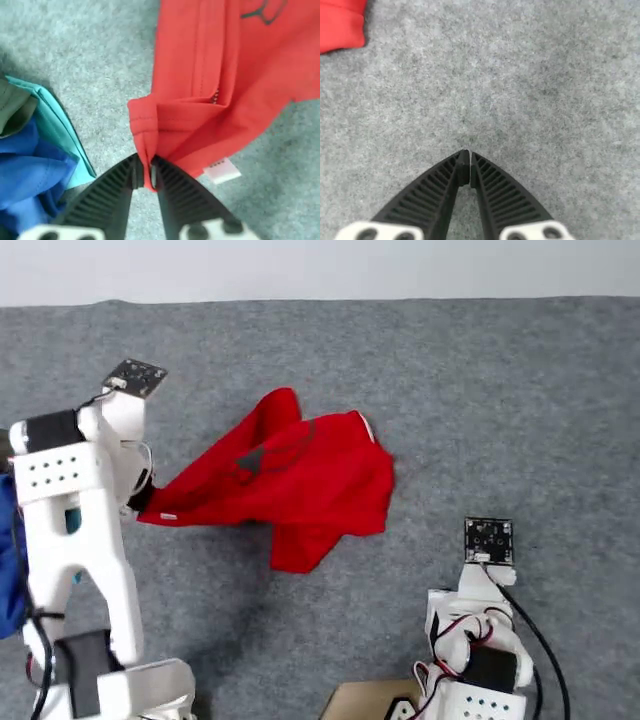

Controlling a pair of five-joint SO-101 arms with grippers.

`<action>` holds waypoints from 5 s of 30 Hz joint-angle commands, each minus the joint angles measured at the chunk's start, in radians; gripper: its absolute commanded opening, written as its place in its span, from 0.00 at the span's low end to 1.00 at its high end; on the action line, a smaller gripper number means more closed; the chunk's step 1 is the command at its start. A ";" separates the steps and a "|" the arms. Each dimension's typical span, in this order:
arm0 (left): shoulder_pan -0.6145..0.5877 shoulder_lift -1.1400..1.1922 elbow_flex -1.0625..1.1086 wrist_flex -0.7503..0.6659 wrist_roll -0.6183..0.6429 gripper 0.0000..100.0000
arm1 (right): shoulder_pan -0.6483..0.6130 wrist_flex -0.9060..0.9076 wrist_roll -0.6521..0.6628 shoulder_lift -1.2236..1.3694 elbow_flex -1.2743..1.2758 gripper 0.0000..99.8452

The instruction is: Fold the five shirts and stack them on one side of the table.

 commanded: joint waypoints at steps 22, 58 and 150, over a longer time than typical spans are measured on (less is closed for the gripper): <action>0.003 -0.344 0.409 -0.137 0.025 0.01 | -0.432 0.007 0.410 1.063 -0.838 0.01; 0.009 -0.336 0.409 -0.242 0.025 0.01 | -0.490 -0.318 0.601 2.029 -1.260 0.33; 0.206 -0.434 0.015 -0.519 0.028 0.01 | -0.104 -0.076 0.792 1.141 -1.458 0.01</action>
